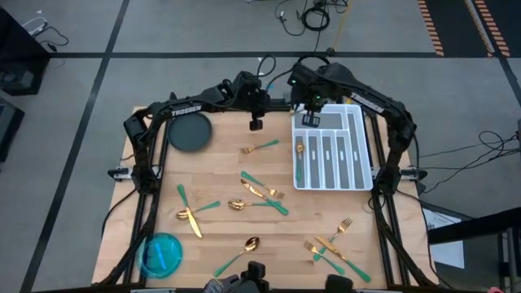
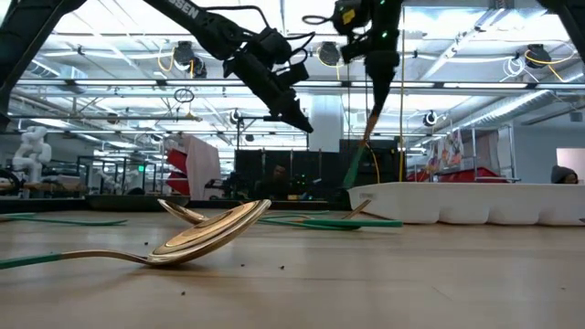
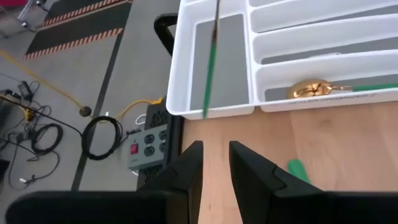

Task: Sort silverware
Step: Put the green knife into the silverware tray

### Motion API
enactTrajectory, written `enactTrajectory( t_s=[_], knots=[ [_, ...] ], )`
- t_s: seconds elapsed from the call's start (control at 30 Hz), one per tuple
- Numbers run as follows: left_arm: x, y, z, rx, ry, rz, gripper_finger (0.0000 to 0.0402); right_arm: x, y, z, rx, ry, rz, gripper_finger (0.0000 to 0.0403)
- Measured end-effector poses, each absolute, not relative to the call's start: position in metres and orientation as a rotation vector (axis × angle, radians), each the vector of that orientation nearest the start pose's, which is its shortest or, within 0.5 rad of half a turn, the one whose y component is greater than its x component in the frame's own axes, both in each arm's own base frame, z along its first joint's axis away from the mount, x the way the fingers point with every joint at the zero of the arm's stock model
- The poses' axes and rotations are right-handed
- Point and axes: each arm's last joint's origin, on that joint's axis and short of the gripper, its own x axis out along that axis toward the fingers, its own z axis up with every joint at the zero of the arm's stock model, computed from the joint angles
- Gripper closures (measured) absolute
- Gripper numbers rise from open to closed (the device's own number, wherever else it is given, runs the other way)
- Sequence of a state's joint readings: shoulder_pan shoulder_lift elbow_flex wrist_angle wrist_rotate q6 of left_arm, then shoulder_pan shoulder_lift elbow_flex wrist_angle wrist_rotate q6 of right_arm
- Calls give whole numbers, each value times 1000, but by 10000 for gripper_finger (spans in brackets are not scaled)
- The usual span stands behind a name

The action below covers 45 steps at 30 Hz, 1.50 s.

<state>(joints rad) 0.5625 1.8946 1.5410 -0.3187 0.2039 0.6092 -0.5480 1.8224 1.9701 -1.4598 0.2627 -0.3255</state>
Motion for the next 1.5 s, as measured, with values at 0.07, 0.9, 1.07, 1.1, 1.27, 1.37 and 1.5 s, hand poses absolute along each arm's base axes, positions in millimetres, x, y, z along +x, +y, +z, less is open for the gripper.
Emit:
enactTrajectory(
  t_s=[0.07, 0.9, 1.07, 1.1, 1.27, 1.37, 1.5],
  knots=[
    [367, 224, 265, 331, 704, 143, 314, 280, -179, 372, -50, 1413, -487, 402],
    [365, 208, 268, 223, 727, 71, 317, 222, -97, 346, 39, 1432, -635, 403],
    [367, 201, 279, 192, 664, 64, 317, 219, -92, 329, 49, 1386, -642, 403],
    [368, 199, 280, 192, 657, 61, 318, 220, -91, 326, 47, 1384, -639, 403],
    [371, 192, 282, 163, 646, 56, 318, 227, -88, 305, 57, 1361, -621, 403],
    [372, 187, 283, 129, 633, 32, 318, 232, -80, 289, 67, 1334, -586, 403],
    [374, 182, 287, 110, 600, -21, 318, 236, -68, 270, 82, 1313, -568, 401]
  ],
)
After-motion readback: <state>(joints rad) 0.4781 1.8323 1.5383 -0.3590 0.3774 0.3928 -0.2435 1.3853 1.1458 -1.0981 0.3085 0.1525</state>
